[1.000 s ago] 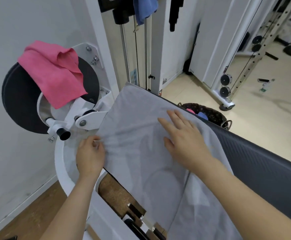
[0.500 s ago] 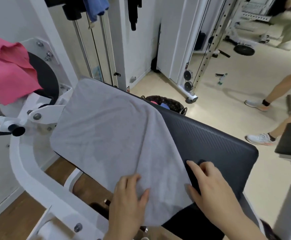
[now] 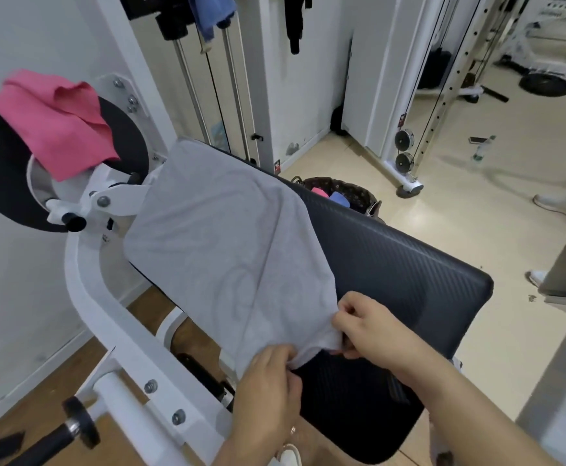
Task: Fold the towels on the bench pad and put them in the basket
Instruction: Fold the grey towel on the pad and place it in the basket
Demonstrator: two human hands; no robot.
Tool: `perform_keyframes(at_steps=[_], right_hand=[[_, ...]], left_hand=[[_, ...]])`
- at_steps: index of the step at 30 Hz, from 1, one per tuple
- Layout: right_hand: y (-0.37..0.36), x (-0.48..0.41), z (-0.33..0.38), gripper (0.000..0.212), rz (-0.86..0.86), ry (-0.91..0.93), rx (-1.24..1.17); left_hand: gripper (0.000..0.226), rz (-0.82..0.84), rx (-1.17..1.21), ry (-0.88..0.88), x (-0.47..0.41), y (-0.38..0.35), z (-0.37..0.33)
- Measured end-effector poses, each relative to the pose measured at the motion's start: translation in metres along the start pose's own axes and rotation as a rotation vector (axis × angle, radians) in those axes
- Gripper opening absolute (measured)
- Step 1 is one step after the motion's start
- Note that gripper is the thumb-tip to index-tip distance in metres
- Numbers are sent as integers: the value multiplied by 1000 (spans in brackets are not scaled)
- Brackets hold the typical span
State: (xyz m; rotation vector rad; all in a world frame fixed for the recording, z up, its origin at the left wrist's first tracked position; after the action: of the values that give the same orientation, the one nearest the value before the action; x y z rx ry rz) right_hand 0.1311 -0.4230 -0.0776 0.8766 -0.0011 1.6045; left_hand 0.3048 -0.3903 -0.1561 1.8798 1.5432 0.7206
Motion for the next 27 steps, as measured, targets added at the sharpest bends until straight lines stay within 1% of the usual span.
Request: perform_keyframes(at_steps=[2, 5, 7, 9, 11, 13, 15, 17, 19, 20, 21, 24, 25, 27], right_hand=[[3, 3, 7, 11, 133, -58, -260], [15, 4, 19, 11, 225, -86, -582], [27, 1, 26, 16, 195, -51, -771], [42, -4, 30, 26, 98, 26, -840], [60, -5, 35, 29, 1, 118, -808], [80, 2, 41, 24, -146, 251, -679], [99, 13, 44, 21, -397, 413, -358], [111, 24, 42, 22, -623, 525, -49], [114, 27, 31, 28, -720, 553, 115], [114, 25, 22, 32, -715, 514, 119], [116, 22, 13, 39, -678, 443, 69], [118, 13, -12, 59, -495, 220, -131], [118, 11, -18, 62, -447, 182, -145], [120, 6, -23, 61, -400, 161, -107]], left_hand=[[20, -27, 150, 55, 0, 7, -8], [23, -99, 384, 18, 0, 22, -34], [20, -118, 445, -25, 0, 28, -54], [17, -98, 462, -37, -1, 29, -68], [28, -75, 443, -54, -1, 27, -77], [40, -61, 378, -95, 0, 23, -82], [47, -40, 345, -106, 4, 17, -82], [48, -24, 296, -121, 8, 10, -76], [44, 5, 212, -139, 11, 1, -68], [46, 31, 185, -152, 13, -5, -63], [50, 64, 170, -160, 14, -10, -57], [58, 148, 139, -135, 21, -22, -44], [56, 174, 124, -130, 23, -24, -42], [50, 210, 105, -119, 26, -26, -39]])
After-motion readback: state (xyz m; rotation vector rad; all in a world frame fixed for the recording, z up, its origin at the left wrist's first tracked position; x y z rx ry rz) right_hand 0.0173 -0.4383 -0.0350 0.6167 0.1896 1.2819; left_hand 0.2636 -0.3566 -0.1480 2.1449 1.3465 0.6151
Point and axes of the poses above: each hand's wrist, its own x-axis away from the middle knuckle, its own y-axis out of the back of the hand, z = x × y, the point moved 2 cm from there along -x, towards the middle knuckle, and after that the axes turned 8 degrees about x, right-handed, at the moved point
